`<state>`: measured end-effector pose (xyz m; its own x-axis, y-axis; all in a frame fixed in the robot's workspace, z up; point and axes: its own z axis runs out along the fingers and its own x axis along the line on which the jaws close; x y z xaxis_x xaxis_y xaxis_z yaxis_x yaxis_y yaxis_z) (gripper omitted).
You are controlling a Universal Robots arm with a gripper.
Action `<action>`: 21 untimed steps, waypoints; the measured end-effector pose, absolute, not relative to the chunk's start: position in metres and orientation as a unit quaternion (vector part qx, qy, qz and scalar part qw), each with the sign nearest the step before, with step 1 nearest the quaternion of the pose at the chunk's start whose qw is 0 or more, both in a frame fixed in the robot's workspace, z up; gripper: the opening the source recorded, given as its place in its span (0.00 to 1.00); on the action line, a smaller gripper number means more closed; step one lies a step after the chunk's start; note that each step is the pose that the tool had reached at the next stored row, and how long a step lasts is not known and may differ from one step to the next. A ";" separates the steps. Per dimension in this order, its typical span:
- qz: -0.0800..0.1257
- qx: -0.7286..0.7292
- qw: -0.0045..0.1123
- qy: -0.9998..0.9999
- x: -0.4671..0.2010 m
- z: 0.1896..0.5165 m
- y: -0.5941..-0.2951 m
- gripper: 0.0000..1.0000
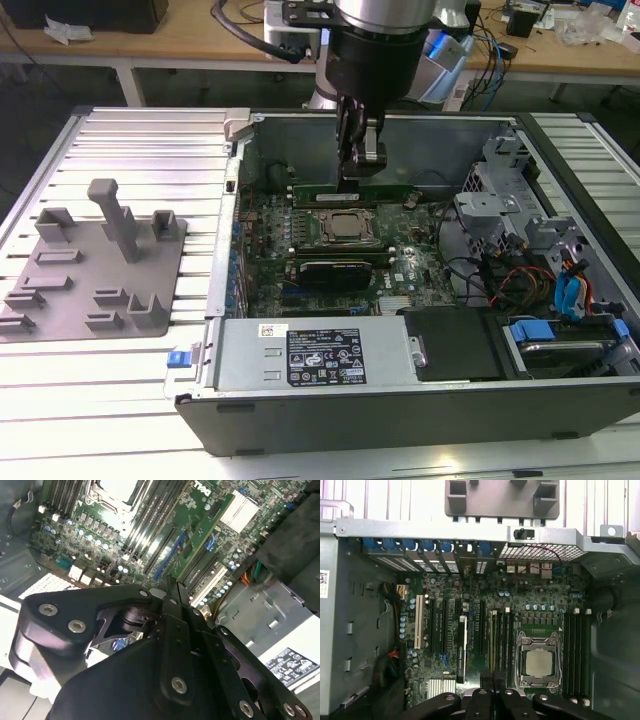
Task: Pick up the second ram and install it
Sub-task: 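Pick up the second ram and move it above second insertion slot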
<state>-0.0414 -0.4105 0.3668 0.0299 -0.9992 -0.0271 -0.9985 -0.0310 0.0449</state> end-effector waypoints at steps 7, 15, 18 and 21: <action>-0.025 0.718 0.007 -0.696 -0.041 0.353 -0.392 0.09; -0.025 0.718 0.007 -0.696 -0.041 0.325 -0.381 0.09; -0.025 0.718 0.007 -0.696 -0.041 0.319 -0.380 0.09; -0.025 0.718 0.007 -0.696 -0.041 0.318 -0.380 0.09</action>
